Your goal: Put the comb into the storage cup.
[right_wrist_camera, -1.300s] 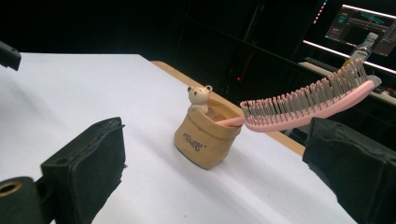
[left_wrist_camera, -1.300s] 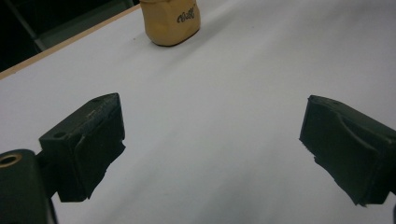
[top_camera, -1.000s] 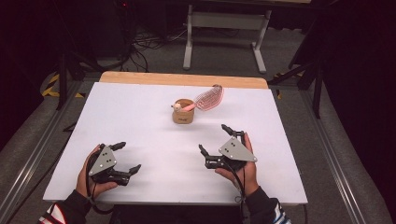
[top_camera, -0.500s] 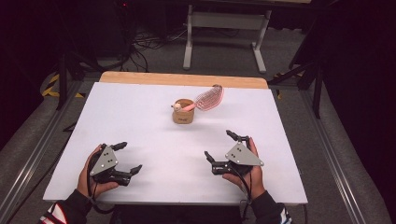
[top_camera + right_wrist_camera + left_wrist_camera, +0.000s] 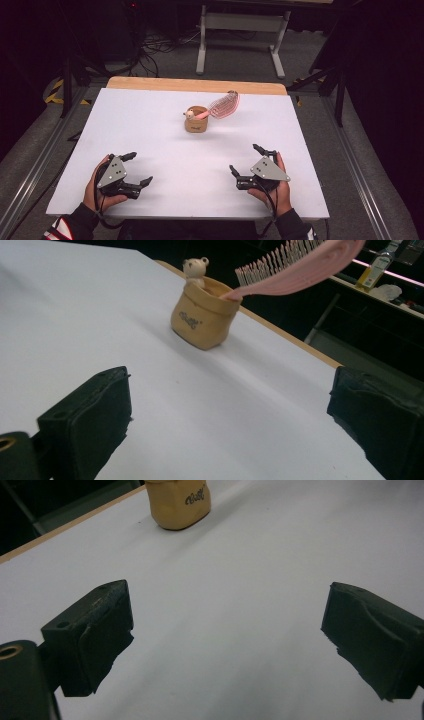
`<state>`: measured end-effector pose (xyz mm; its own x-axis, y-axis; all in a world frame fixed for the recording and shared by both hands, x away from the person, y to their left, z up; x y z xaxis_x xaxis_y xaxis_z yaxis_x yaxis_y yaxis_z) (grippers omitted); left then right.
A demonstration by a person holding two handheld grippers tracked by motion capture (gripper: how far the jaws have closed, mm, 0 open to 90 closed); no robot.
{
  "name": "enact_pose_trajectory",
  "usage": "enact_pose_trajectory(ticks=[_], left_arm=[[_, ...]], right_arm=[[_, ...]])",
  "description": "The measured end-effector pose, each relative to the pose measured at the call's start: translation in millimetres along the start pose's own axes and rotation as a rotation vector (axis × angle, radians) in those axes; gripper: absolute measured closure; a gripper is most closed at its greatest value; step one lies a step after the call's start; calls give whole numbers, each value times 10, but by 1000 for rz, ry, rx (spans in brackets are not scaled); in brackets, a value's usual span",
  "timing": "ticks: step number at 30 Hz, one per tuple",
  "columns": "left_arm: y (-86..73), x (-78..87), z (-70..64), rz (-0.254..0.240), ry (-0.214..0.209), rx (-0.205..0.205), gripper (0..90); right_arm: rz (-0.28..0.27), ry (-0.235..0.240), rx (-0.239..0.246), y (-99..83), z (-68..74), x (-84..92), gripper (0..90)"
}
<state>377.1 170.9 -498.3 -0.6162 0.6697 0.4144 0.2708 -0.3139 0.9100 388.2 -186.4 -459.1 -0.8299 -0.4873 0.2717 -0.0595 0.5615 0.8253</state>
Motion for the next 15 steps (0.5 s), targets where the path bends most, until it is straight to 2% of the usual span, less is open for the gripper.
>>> enact_pose_trajectory(ticks=[5,9,11,12,15], left_arm=[[-3,8,9,-5,-3,6,71],[8,17,22,-12,-2,15,70],[9,16,23,-12,-2,16,70],[8,14,19,-7,0,5,70],[9,13,18,-6,2,3,69]], right_arm=[[23,-16,-31,-138,-93,54,37],[48,-33,-39,-255,-157,86,37],[60,-41,-31,-286,-169,97,37],[78,-53,-22,-359,-197,122,36],[85,-51,-41,-409,-214,132,36]])
Point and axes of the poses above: each handheld gripper's, and its own axes: x roughly backward along the jaws, y roughly out of its top, z roughly to its left, the point moved 7 cm from there along -x, roughly forward along the jaws, and after that the axes turned 10 degrees about x, right-handed, at the moved point
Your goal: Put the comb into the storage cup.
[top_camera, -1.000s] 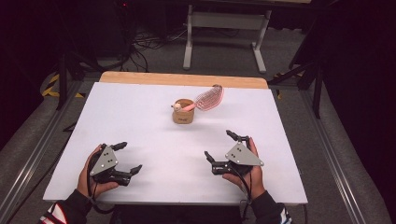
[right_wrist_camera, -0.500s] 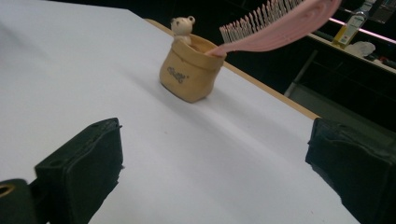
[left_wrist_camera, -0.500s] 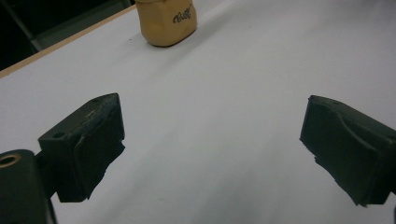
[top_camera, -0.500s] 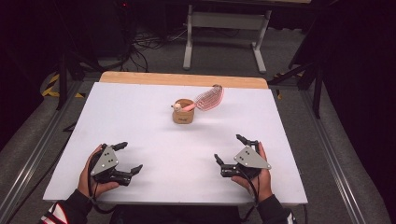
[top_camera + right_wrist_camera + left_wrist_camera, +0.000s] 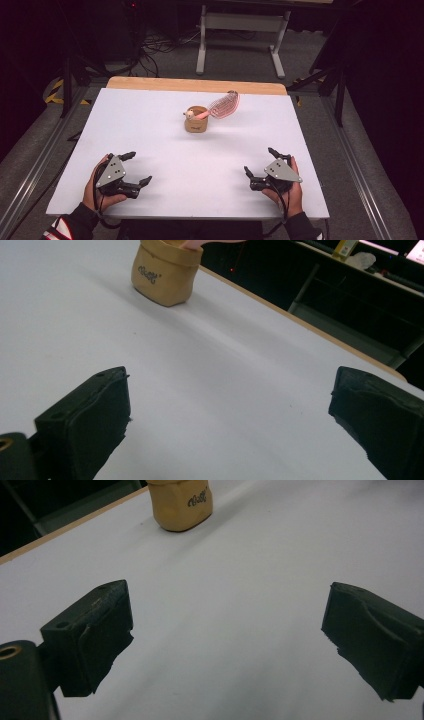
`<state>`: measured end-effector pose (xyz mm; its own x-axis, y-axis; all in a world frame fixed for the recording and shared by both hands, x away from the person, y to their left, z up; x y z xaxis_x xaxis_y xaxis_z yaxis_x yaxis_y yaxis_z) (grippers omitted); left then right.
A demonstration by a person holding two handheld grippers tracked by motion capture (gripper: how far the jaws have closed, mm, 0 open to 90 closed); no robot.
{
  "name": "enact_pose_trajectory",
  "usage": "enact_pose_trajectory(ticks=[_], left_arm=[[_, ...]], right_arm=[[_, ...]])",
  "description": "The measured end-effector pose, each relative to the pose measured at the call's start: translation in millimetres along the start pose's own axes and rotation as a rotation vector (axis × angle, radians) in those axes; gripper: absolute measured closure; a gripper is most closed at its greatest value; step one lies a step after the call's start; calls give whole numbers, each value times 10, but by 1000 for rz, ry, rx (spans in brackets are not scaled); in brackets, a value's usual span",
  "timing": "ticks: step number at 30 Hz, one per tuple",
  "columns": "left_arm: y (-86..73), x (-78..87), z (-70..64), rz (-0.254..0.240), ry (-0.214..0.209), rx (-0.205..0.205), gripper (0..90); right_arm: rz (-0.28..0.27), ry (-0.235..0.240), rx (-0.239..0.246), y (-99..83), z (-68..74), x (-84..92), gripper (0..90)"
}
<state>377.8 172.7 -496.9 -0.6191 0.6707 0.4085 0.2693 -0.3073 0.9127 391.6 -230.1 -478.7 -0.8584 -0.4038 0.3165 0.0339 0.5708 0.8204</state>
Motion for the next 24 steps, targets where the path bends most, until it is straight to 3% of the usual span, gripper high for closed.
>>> enact_pose_trajectory(ticks=[2,5,24], left_arm=[[4,3,10,-1,4,0,68],[7,-4,15,0,8,-2,68],[24,-12,-12,-6,-3,-13,67]], right_arm=[[15,-7,0,-50,-26,-10,36],[1,0,-19,-45,-28,-8,36],[-17,8,-24,-1,20,28,38]])
Point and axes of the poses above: each handheld gripper's, and its own axes: x roughly backward along the jaws, y roughly out of its top, z roughly to its left, the point moved 7 cm from there along -x, roughly forward along the jaws, and after that the axes turned 10 degrees about x, right-handed, at the moved point
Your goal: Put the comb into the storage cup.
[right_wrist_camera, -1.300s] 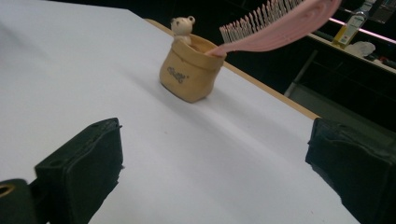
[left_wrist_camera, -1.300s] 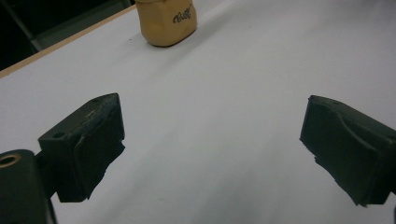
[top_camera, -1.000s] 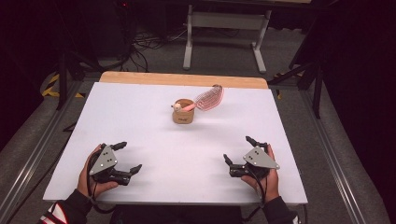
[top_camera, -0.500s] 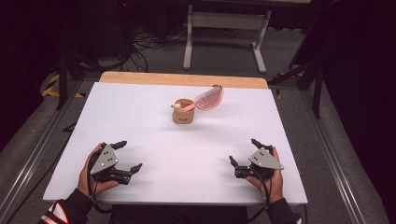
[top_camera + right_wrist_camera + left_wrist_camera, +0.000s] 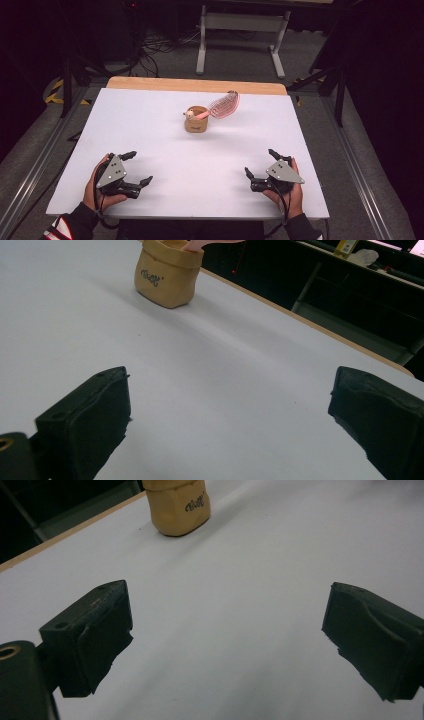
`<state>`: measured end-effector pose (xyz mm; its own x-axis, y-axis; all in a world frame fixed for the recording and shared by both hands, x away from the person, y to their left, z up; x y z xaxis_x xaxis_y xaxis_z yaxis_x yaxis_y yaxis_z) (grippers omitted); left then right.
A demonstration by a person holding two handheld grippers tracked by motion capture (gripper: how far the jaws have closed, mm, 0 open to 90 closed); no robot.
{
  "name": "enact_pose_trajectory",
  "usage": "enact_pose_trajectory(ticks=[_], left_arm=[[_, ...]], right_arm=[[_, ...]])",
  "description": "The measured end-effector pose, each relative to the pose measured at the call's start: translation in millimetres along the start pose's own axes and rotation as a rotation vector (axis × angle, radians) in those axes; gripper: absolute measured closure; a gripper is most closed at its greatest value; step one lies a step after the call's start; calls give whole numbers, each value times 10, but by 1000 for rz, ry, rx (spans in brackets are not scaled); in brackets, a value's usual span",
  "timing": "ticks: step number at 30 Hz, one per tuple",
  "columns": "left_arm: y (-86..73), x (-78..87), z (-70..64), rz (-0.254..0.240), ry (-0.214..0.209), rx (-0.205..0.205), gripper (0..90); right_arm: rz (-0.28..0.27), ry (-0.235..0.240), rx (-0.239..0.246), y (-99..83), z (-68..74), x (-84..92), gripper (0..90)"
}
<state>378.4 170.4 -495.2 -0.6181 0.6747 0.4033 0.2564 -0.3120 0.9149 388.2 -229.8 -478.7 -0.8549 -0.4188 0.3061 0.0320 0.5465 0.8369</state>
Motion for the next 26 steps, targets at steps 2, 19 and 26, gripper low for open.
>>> enact_pose_trajectory(ticks=[2,19,26], left_arm=[[-1,-3,2,0,-1,2,67],[-8,-56,55,13,13,18,66],[3,-94,71,14,8,18,66]], right_arm=[[-1,-2,-3,-5,-7,-1,38],[-7,19,-4,2,20,-12,43],[-11,21,-39,-23,-20,-9,43]])
Point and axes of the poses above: each handheld gripper's, and its own axes: x roughly backward along the jaws, y roughly out of its top, z roughly to its left, the point moved 7 cm from there along -x, roughly forward along the jaws, and after that the axes turned 10 degrees about x, right-handed, at the moved point
